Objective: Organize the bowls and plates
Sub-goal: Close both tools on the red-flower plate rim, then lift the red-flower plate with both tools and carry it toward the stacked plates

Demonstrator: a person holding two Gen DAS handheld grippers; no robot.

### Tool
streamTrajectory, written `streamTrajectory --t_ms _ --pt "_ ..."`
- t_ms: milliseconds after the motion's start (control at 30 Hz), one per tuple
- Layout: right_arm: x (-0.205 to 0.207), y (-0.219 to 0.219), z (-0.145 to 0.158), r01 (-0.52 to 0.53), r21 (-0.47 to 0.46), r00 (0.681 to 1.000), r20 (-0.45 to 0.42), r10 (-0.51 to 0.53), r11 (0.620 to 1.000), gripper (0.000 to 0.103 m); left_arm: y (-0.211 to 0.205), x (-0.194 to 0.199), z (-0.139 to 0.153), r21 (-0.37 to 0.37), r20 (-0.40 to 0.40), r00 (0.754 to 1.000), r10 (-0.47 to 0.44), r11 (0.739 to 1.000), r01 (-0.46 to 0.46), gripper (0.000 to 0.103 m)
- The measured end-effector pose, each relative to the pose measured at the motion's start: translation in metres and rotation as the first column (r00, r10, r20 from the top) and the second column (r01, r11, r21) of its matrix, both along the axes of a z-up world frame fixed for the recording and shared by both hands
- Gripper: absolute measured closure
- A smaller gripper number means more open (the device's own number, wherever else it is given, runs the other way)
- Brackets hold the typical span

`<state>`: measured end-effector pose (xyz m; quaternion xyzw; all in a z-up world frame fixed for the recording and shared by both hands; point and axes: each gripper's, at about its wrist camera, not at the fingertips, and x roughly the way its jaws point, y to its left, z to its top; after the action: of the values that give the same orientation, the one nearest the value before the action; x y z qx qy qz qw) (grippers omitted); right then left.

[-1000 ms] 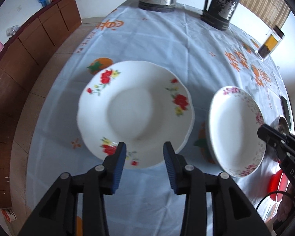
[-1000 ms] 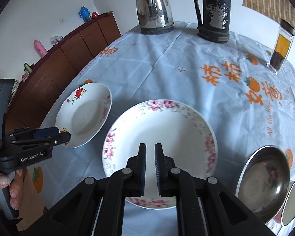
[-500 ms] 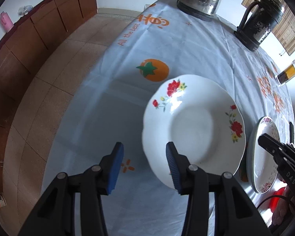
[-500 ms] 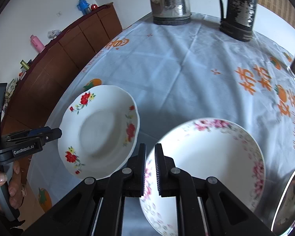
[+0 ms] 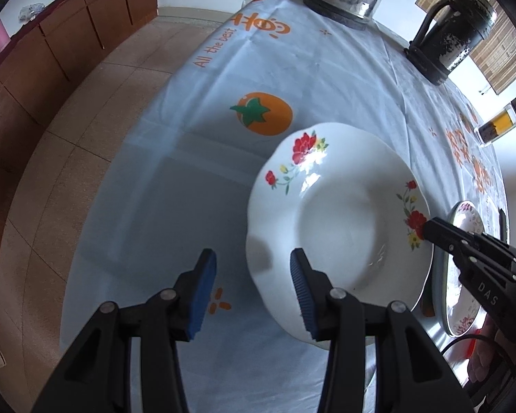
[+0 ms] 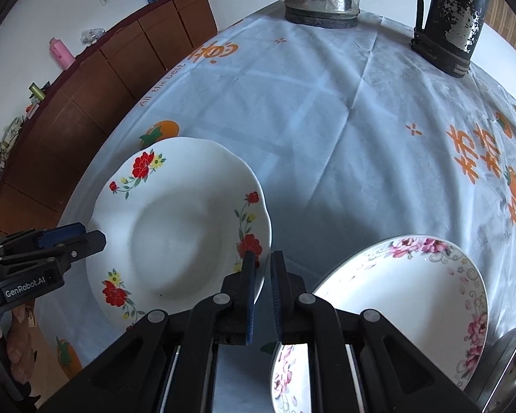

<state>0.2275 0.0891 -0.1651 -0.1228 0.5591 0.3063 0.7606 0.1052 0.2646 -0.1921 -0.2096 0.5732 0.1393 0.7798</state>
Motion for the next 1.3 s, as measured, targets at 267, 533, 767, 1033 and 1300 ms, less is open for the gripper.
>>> streamTrajectory --t_ms 267,533,767,1033,1300 --pt "0.004 0.005 -0.002 -0.001 -0.009 1.000 0.006 0.001 1.000 0.090 0.002 0.002 -0.009 -0.021 -0.010 1.000 -0.020 1.000 0.020 0.068" --pt "0.005 0.008 -0.002 -0.013 -0.027 1.000 0.003 0.013 1.000 0.091 -0.005 0.008 -0.006 -0.017 -0.018 0.999 -0.040 0.999 0.040 0.082" --pt "0.002 0.010 0.000 -0.020 -0.033 1.000 0.007 0.020 0.999 0.092 -0.007 0.008 0.000 0.015 -0.029 0.999 -0.037 0.999 0.037 0.083" --pt "0.000 0.011 0.005 -0.023 -0.027 1.000 0.015 0.024 0.999 0.092 -0.007 0.006 0.003 0.019 -0.025 0.999 -0.024 1.000 0.025 0.083" --pt "-0.003 0.012 0.013 -0.035 -0.022 0.999 0.039 0.036 0.999 0.092 -0.008 0.004 0.012 0.027 -0.014 1.000 -0.015 1.000 0.016 0.083"
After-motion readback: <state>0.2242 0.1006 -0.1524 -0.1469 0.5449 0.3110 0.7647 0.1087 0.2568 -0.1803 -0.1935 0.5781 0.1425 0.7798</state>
